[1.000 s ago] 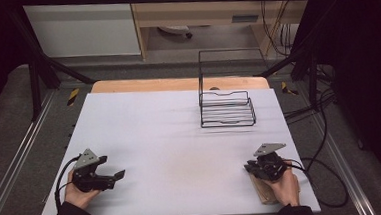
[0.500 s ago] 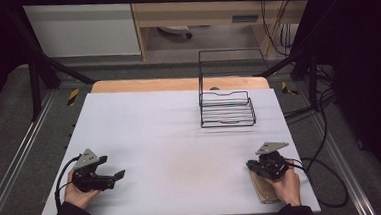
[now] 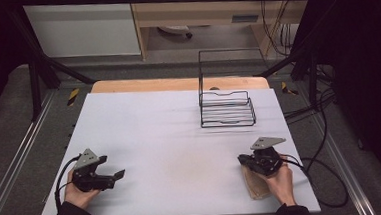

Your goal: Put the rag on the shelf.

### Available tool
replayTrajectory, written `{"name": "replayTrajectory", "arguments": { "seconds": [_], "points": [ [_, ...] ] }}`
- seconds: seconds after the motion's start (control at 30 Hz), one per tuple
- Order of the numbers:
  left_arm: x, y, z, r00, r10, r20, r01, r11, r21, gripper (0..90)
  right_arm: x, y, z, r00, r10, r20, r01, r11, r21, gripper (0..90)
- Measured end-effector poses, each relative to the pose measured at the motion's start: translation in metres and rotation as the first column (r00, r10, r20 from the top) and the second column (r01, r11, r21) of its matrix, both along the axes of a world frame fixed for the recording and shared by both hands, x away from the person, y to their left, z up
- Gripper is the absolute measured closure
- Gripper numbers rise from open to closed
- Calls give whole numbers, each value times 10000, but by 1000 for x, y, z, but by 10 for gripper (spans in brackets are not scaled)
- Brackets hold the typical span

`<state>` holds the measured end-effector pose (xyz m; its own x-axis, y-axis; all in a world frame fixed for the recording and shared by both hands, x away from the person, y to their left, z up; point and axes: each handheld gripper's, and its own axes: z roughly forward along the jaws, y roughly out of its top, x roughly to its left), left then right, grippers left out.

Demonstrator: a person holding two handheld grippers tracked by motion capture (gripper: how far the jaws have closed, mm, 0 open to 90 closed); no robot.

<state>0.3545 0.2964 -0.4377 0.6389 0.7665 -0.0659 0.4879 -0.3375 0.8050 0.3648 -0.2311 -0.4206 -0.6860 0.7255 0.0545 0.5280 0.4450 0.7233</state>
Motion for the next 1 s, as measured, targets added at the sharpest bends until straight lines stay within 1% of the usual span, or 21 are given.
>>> {"name": "replayTrajectory", "arguments": {
  "seconds": [0.03, 0.13, 0.3, 0.37, 0.5, 0.53, 0.57, 0.6, 0.63, 0.67, 0.7, 0.9, 0.97, 1.0],
  "points": [
    [0, 0, 0, 10000, 0, 0, 0, 10000, 4, 92, 2, 6, 1, 9999, 96, 64, -96, 10000, -9, 853],
    [0, 0, 0, 10000, 13, 3, -13, 10000, -7, 92, 7, 23, 3, 9993, 385, 22, -385, 9993, 9, 853],
    [0, 0, 0, 10000, -1, 14, 1, 10000, -4, 92, 15, 51, 4, 9979, 640, -60, -640, 9979, 45, 853],
    [0, 0, 0, 10000, -6, 11, 6, 10000, -5, 92, 19, 62, 4, 9967, 807, -92, -806, 9967, 116, 853],
    [0, 0, 0, 10000, -13, 8, 13, 10000, 3, 92, 24, 85, 3, 9930, 1172, -123, -1172, 9931, 45, 853],
    [0, 0, 0, 10000, -15, 13, 15, 10000, 6, 92, 24, 85, 3, 9930, 1172, -123, -1172, 9931, 45, 853],
    [0, 0, 0, 10000, -18, 14, 18, 10000, 3, 92, 27, 97, 2, 9911, 1327, -144, -1326, 9911, 75, 853],
    [0, 0, 0, 10000, -18, 16, 18, 10000, 4, 92, 27, 97, 2, 9911, 1327, -144, -1326, 9911, 75, 853],
    [0, 0, 0, 10000, -16, 17, 16, 10000, 5, 92, 31, 108, 1, 9890, 1465, -195, -1463, 9892, 98, 853],
    [0, 0, 0, 10000, -19, 17, 19, 10000, 2, 92, 32, 114, 0, 9887, 1489, -187, -1488, 9888, 94, 853],
    [0, 1, 0, 10000, -19, 16, 19, 10000, 0, 92, 32, 114, 0, 9887, 1489, -187, -1488, 9888, 94, 853],
    [0, 0, 0, 10000, -43, 7, 43, 10000, 0, 92, 44, 138, -4, 9863, 1631, -233, -1625, 9864, 240, 852],
    [0, 0, 0, 10000, -46, -9, 46, 10000, -3, 93, 49, 149, -7, 9862, 1636, -244, -1625, 9858, 428, 852],
    [0, 0, 0, 10000, -51, -10, 51, 10000, 9, 93, 49, 149, -7, 9862, 1636, -244, -1625, 9858, 428, 852]
  ]
}}
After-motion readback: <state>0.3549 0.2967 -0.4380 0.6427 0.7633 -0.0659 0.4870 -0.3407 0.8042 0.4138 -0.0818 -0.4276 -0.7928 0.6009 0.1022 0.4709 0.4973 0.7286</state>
